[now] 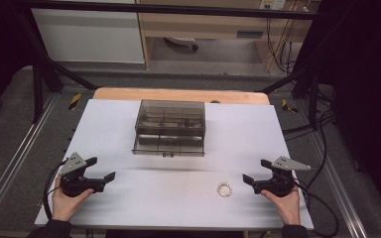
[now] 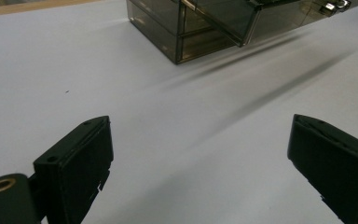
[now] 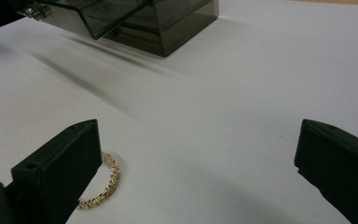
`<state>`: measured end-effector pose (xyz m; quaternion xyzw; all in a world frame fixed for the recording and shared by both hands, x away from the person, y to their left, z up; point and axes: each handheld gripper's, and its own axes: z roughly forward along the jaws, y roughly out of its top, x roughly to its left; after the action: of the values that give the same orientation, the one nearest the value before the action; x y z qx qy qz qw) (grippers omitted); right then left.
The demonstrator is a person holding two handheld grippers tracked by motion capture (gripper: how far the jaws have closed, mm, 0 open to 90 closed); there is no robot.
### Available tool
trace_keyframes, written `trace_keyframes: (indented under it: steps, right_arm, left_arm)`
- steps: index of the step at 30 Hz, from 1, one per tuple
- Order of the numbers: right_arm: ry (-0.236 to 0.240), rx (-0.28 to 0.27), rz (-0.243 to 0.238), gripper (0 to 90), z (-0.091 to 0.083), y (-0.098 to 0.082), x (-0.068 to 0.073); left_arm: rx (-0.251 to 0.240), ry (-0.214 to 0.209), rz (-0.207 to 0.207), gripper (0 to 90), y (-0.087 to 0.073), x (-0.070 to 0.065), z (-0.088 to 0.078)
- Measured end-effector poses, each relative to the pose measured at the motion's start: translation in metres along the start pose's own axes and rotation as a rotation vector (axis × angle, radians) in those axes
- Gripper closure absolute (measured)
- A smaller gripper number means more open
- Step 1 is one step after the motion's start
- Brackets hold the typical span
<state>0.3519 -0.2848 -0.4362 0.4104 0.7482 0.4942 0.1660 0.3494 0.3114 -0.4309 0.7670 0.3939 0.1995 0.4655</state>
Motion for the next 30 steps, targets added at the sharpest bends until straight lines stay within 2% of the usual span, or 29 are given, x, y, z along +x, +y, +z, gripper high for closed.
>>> trace_keyframes:
  steps: [14,30]
  right_arm:
    - [0.005,0.031,0.018,1.2,0.002,-0.002,0.001]
    - [0.020,0.090,-0.010,6.1,0.013,0.000,0.013]
  left_arm:
    - [0.022,-0.002,-0.007,6.4,-0.007,0.003,0.002]
    - [0.046,-0.006,-0.010,6.3,-0.010,0.004,0.004]
